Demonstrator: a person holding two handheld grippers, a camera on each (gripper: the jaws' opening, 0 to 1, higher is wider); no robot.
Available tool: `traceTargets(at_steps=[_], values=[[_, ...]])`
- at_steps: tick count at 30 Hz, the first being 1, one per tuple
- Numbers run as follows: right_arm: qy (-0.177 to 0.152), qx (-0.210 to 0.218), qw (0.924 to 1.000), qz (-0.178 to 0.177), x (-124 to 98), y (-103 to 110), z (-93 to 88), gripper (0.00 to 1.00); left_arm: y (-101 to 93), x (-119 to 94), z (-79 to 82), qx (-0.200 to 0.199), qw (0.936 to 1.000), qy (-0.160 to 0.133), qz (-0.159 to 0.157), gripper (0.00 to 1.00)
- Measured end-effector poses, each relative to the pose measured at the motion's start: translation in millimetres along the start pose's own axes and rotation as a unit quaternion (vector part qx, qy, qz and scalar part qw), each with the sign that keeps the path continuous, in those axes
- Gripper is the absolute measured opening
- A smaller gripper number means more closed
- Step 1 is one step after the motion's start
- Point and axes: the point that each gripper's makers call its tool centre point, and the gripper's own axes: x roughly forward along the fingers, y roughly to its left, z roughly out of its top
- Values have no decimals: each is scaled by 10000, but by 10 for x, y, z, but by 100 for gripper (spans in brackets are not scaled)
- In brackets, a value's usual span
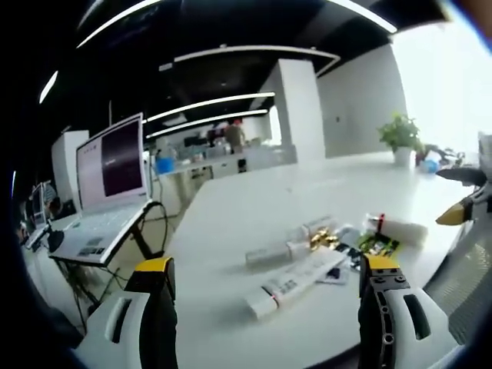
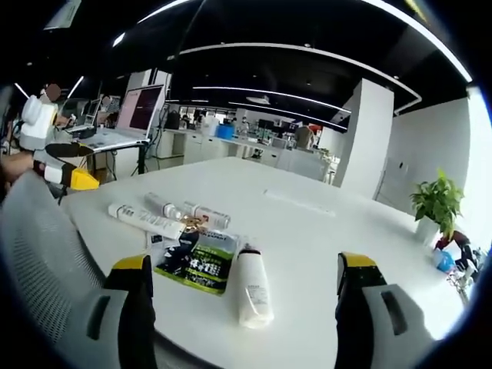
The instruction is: Arrange the skincare products in the storage area until every visible bottle or jar stands upright without overlapping.
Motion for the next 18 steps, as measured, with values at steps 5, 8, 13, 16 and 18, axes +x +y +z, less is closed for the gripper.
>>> traceTargets(at_steps=[5, 8, 13, 16, 18], values=[[119, 176, 9997, 114, 63, -45, 36, 99, -50, -4, -35, 254, 9996, 93, -81, 97], [232, 312, 9988, 289, 116, -43, 62, 99, -46, -9, -27, 281, 9996, 74, -58, 97], [639, 375, 9949, 688, 214, 13, 13, 99, -40, -11, -17, 201, 9998, 36, -67, 97], [825, 236, 9926, 855, 281, 15, -15, 99, -40, -15, 1, 202, 9998, -21, -62, 97], [968, 166, 9909, 925, 314, 5, -43, 99, -53, -15, 5, 193, 9998, -38, -95, 97]])
